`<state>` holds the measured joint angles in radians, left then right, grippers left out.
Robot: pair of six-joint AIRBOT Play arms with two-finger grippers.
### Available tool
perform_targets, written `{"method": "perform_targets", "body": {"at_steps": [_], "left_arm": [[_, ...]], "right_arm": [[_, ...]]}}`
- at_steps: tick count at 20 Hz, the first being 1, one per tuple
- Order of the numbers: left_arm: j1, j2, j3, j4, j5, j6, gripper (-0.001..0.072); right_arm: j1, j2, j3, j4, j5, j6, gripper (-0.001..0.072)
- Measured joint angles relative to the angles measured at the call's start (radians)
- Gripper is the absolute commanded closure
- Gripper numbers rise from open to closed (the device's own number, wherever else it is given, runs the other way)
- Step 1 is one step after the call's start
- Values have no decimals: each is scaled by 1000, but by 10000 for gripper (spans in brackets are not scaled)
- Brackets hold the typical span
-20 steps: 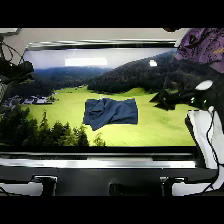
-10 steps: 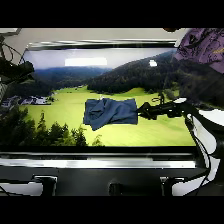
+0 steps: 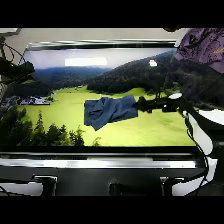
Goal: Fold the clothes and pants, and hang the long-sleeved shirts on hangers.
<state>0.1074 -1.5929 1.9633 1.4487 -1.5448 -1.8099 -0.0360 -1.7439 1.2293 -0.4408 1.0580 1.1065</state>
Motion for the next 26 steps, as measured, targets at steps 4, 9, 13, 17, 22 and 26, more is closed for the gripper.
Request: {"method": "perform_targets", "body": {"at_steps": [4, 9, 13, 17, 22, 26], "left_arm": [[-11, -2, 0, 0, 0, 0, 693], [-20, -2, 0, 0, -1, 0, 693], [-21, -2, 0, 0, -19, 0, 694], [-21, -2, 0, 0, -46, 0, 693], [-21, -2, 0, 0, -81, 0, 693], [-21, -2, 0, 0, -114, 0, 693]], "right_arm": [[-77, 9, 195, -64, 23, 137, 690], [-215, 16, 433, -187, 48, 344, 690], [-332, 36, 573, -296, 49, 485, 690], [-438, 82, 634, -417, 45, 624, 690], [-534, 162, 652, -571, 45, 807, 690], [-566, 221, 655, -711, 63, 933, 690]]}}
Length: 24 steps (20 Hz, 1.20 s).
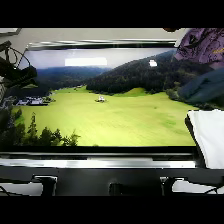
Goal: Fold the clothes and pants, and hang the long-sleeved shirts on hangers.
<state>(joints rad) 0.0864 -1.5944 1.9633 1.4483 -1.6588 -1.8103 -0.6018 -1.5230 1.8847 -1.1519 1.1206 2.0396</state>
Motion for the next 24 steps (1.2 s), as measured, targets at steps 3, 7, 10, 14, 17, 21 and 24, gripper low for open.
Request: {"method": "perform_targets", "body": {"at_steps": [3, 7, 10, 14, 17, 21, 24], "left_arm": [[0, 0, 0, 0, -17, 0, 693], [0, 0, 0, 0, -29, 0, 693], [0, 0, 0, 0, -43, 0, 693], [0, 0, 0, 0, -50, 0, 693], [0, 0, 0, 0, -53, 0, 693], [0, 0, 0, 0, -55, 16, 693], [2, 0, 0, 0, -55, 35, 693]], "right_arm": [[-8, 25, 0, -86, 48, 53, 691], [-11, 40, 0, -198, 166, 76, 691], [-11, 52, 1, -275, 260, 56, 689], [-14, 88, -11, -384, 365, -7, 689], [-17, 138, -74, -435, 396, -41, 690], [-17, 225, -267, -495, 384, -75, 691], [-18, 282, -420, -583, 360, -82, 691]]}}
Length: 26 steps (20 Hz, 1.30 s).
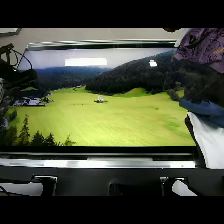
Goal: Fold the clothes and pants, and hang the long-sleeved shirts on hangers.
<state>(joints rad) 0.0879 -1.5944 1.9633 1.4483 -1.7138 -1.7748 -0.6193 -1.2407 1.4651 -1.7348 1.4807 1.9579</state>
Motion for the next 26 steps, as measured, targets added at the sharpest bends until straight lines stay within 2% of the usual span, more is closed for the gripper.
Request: {"method": "perform_targets", "body": {"at_steps": [7, 11, 15, 21, 26], "left_arm": [[6, 0, 0, 0, 3, 19, 693], [6, 0, 0, 0, 4, 21, 693], [6, 0, 0, 0, 5, 21, 693], [6, 0, 0, 0, 5, 22, 693], [6, 0, 0, 0, 5, 22, 693]], "right_arm": [[0, 47, -136, -182, 14, -12, 690], [0, 60, -169, -241, 34, -26, 689], [0, 88, -297, -292, 38, -28, 690], [0, 115, -501, -387, 14, 5, 689], [0, 117, -574, -431, -8, 33, 688]]}}
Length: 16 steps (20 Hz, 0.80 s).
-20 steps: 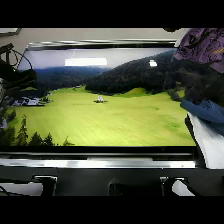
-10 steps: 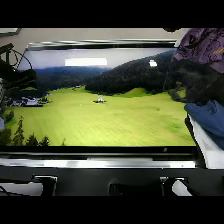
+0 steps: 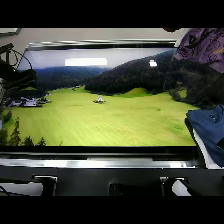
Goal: Fold the clothes and pants, and hang the long-sleeved shirts on hangers.
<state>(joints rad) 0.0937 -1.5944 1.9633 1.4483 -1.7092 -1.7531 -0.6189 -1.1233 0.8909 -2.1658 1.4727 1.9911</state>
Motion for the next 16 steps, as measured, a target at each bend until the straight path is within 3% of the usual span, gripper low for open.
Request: {"method": "perform_targets", "body": {"at_steps": [2, 3, 5, 7, 10, 14, 16], "left_arm": [[0, 0, 0, 0, 0, 0, 693], [0, 0, 0, 0, 0, 0, 693], [0, 0, 0, 0, 0, 0, 693], [0, 0, 0, 0, 0, 0, 693], [0, 0, 0, 0, 0, 0, 693], [0, 13, 0, 0, 0, 5, 694], [0, 34, 0, 0, 1, 27, 694]], "right_arm": [[0, 0, -10, -13, -3, 7, 686], [0, 0, -13, -17, -3, 8, 618], [0, 0, -16, -26, 10, 11, 326], [0, 0, -13, -27, 10, 11, 346], [0, 0, 42, 30, -26, 10, 437], [16, 0, 174, 350, -182, -72, 481], [79, 0, 222, 543, -275, -146, 603]]}}
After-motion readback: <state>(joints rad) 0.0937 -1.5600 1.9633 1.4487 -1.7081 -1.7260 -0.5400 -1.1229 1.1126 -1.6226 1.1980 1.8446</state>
